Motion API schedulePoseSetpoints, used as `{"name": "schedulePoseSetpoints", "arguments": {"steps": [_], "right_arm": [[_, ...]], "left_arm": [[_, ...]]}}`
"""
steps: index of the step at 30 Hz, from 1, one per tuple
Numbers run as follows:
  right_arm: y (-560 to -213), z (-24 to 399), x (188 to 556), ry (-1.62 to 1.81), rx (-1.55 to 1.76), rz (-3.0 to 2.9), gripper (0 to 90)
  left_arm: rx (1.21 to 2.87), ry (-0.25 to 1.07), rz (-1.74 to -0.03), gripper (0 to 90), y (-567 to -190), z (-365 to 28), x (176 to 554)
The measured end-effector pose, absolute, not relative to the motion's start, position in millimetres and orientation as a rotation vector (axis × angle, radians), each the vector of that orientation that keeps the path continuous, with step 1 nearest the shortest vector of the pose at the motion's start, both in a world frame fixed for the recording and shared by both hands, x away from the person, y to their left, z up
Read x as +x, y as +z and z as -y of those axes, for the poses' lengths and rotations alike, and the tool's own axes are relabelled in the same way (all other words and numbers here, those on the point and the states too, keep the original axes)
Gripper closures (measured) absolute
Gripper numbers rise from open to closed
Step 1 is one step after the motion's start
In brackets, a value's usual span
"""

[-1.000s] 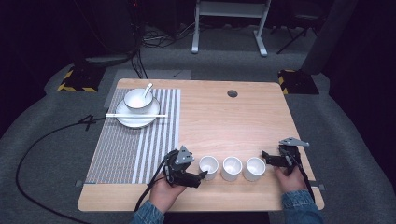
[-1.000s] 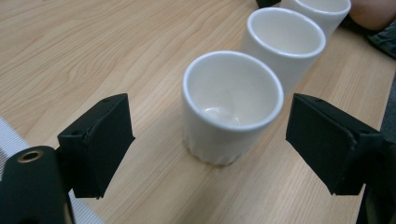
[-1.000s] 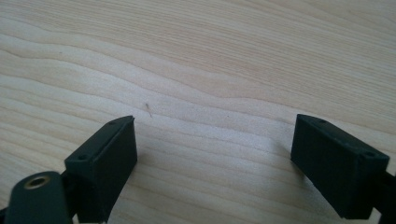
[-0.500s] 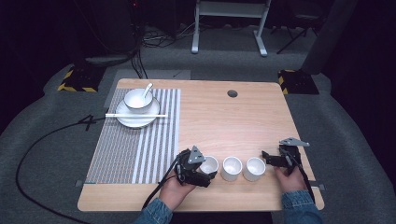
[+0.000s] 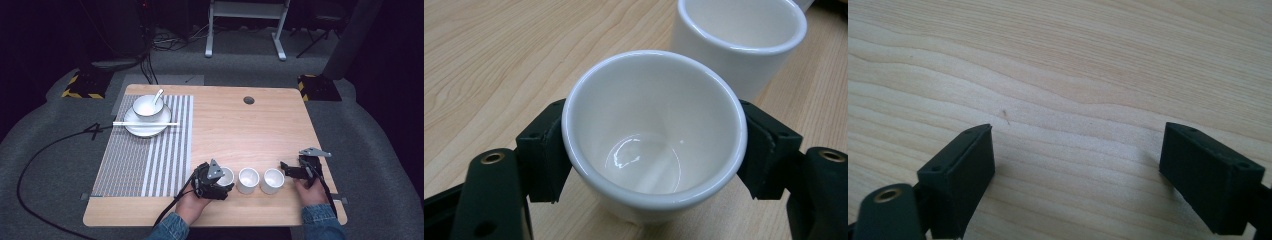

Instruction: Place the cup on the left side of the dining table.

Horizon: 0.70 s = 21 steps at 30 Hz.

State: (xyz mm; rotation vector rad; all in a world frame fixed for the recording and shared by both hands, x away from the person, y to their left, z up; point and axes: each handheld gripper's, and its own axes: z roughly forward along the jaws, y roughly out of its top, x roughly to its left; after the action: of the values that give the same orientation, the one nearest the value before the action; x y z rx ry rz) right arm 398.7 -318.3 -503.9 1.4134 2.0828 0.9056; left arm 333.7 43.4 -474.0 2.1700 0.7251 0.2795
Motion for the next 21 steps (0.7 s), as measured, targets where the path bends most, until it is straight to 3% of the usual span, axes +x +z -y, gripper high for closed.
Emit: {"name": "schedulePoseSetpoints", "arguments": {"steps": [21], "right_arm": [[-504,318,399,0.906,1.414,-2.083,14.4]], "left_arm": [[2.18,0.304,-0.702,27.2,-443,-47,334]]}}
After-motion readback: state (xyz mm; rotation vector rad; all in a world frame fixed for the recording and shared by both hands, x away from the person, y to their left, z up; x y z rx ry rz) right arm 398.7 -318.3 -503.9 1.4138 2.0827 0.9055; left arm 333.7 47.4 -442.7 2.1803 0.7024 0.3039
